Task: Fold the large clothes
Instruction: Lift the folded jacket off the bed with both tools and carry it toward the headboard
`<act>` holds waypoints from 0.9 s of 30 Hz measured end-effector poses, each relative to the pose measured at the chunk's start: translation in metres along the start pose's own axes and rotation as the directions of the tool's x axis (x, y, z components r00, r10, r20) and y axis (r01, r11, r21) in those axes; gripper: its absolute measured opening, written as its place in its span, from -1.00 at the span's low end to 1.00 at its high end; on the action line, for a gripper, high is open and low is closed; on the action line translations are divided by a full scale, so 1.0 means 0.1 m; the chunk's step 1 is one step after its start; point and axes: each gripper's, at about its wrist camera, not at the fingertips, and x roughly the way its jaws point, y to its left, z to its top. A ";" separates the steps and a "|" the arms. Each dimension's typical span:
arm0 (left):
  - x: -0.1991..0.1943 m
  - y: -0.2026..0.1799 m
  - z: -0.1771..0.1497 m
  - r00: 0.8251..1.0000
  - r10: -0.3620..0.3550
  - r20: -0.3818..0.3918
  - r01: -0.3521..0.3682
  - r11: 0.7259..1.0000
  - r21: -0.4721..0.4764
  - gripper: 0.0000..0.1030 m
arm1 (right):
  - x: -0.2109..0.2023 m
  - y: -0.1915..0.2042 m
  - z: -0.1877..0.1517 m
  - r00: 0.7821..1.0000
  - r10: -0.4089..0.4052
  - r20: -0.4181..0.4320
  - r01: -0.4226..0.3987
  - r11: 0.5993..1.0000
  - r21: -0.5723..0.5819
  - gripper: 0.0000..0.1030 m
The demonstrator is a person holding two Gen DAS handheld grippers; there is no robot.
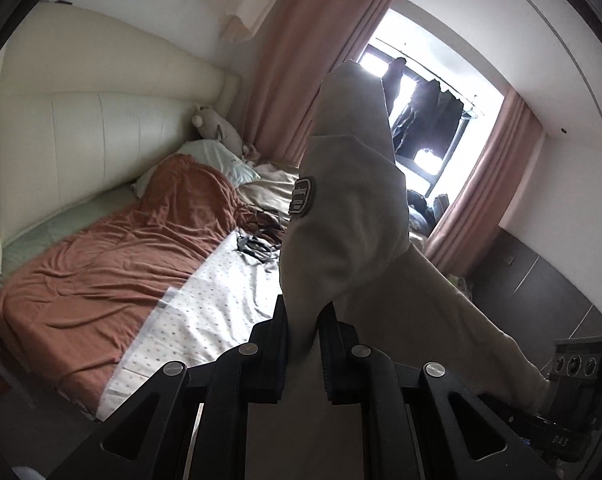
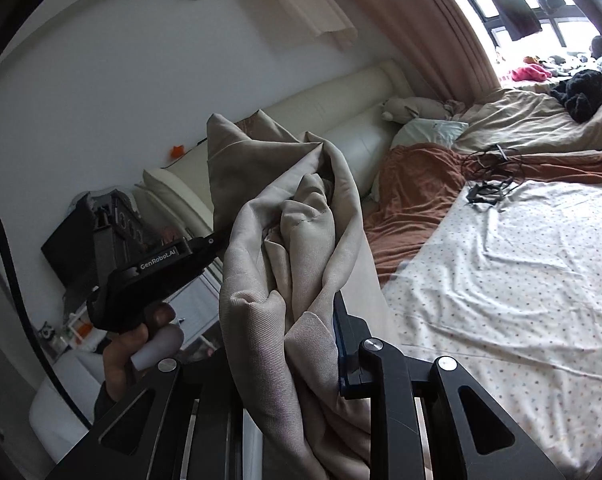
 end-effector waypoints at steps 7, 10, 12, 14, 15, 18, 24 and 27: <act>-0.20 0.55 0.21 0.995 0.088 0.047 -0.090 0.995 0.036 -0.74 | 0.76 0.38 0.06 0.996 0.076 -0.047 -0.078 0.996 -0.040 -0.59; -0.23 0.81 0.28 0.990 0.128 0.062 -0.131 0.990 0.043 -0.74 | 1.16 0.53 0.06 0.991 0.099 -0.086 -0.105 0.992 -0.065 -0.59; -0.23 1.02 0.33 0.986 0.152 0.067 -0.154 0.988 0.025 -0.74 | 1.40 0.64 0.04 0.987 0.109 -0.115 -0.119 0.990 -0.081 -0.59; -0.24 1.23 0.39 0.981 0.180 0.071 -0.181 0.983 0.010 -0.74 | 1.68 0.72 0.03 0.982 0.124 -0.144 -0.138 0.987 -0.088 -0.59; -0.23 1.33 0.42 0.978 0.196 0.071 -0.197 0.980 0.009 -0.74 | 1.81 0.76 0.03 0.978 0.133 -0.159 -0.149 0.984 -0.093 -0.59; -0.21 1.60 0.49 0.968 0.243 0.067 -0.244 0.970 0.008 -0.74 | 2.23 0.84 0.04 0.965 0.164 -0.206 -0.188 0.977 -0.104 -0.59; -0.15 2.19 0.69 0.945 0.320 0.073 -0.319 0.947 -0.024 -0.74 | 2.99 1.04 0.03 0.935 0.216 -0.282 -0.261 0.956 -0.134 -0.59; -0.09 2.44 0.78 0.932 0.355 0.073 -0.353 0.935 -0.033 -0.75 | 3.33 1.13 -0.01 0.923 0.242 -0.300 -0.289 0.949 -0.125 -0.59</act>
